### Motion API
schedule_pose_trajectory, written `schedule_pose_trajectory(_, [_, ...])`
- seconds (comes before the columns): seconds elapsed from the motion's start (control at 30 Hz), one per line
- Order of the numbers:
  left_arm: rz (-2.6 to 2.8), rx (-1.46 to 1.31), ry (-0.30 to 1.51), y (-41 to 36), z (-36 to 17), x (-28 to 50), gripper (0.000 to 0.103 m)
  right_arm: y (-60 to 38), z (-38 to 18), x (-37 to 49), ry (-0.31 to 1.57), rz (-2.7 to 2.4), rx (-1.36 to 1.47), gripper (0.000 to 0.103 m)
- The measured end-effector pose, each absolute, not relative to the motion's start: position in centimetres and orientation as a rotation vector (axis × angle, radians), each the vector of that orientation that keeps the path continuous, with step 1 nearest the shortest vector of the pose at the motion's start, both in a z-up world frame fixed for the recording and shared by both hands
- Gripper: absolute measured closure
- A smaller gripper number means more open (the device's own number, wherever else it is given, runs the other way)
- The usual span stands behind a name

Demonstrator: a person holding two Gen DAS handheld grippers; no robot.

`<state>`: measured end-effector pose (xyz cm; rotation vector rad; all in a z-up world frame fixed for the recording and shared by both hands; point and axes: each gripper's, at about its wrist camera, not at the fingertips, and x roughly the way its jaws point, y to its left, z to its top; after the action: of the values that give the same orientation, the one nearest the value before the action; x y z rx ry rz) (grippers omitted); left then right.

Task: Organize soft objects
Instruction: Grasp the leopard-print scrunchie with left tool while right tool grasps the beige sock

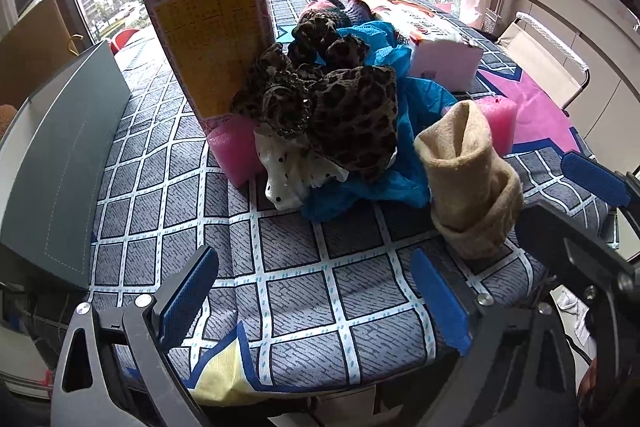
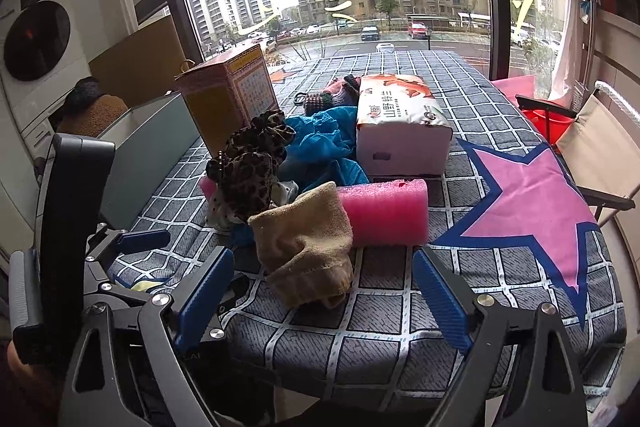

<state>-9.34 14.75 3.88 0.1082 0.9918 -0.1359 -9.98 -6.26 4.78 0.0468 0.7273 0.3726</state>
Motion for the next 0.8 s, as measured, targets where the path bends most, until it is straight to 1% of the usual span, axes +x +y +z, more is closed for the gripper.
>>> schedule_pose_trajectory(0.03, [-0.139,0.103,0.998,13.6,3.7,-8.7,0.012,-6.2,4.7,-9.9,0.729,0.375,0.047,0.013])
schedule_pose_trajectory(0.07, [-0.141,0.101,1.0,13.3,3.6,-8.4,0.013,-6.2,4.6,-9.6,0.734,0.38,0.053,0.017])
schedule_pose_trajectory(0.2, [-0.179,0.117,0.996,12.6,3.6,-7.0,0.013,-6.2,4.6,-8.4,0.755,0.387,0.076,0.017])
schedule_pose_trajectory(0.3, [-0.179,0.191,0.976,11.5,3.6,-6.1,0.013,-6.1,4.5,-7.5,0.794,0.428,0.11,0.017])
schedule_pose_trajectory(0.47, [-0.123,0.365,0.89,9.3,4.0,-4.9,0.012,-6.1,4.4,-6.1,0.86,0.474,0.202,0.017])
schedule_pose_trajectory(0.6, [-0.169,0.357,0.883,9.2,3.5,-3.4,0.012,-6.0,3.3,-4.5,0.933,0.48,0.255,0.017])
schedule_pose_trajectory(0.67, [-0.224,0.33,0.892,9.4,3.2,-3.3,0.019,-6.1,2.5,-3.8,0.975,0.501,0.308,0.019])
schedule_pose_trajectory(0.7, [-0.261,0.314,0.902,9.5,3.1,-3.3,0.029,-6.3,2.2,-3.6,0.986,0.512,0.333,0.026])
schedule_pose_trajectory(0.73, [-0.284,0.3,0.906,9.5,3.0,-3.6,0.033,-6.5,2.0,-3.6,0.988,0.533,0.361,0.052])
schedule_pose_trajectory(0.77, [-0.294,0.292,0.9,9.8,3.1,-3.8,0.033,-6.7,1.8,-3.6,1.007,0.546,0.378,0.072])
schedule_pose_trajectory(0.8, [-0.304,0.288,0.889,10.0,3.3,-4.1,0.033,-6.9,1.6,-3.7,1.014,0.546,0.386,0.075])
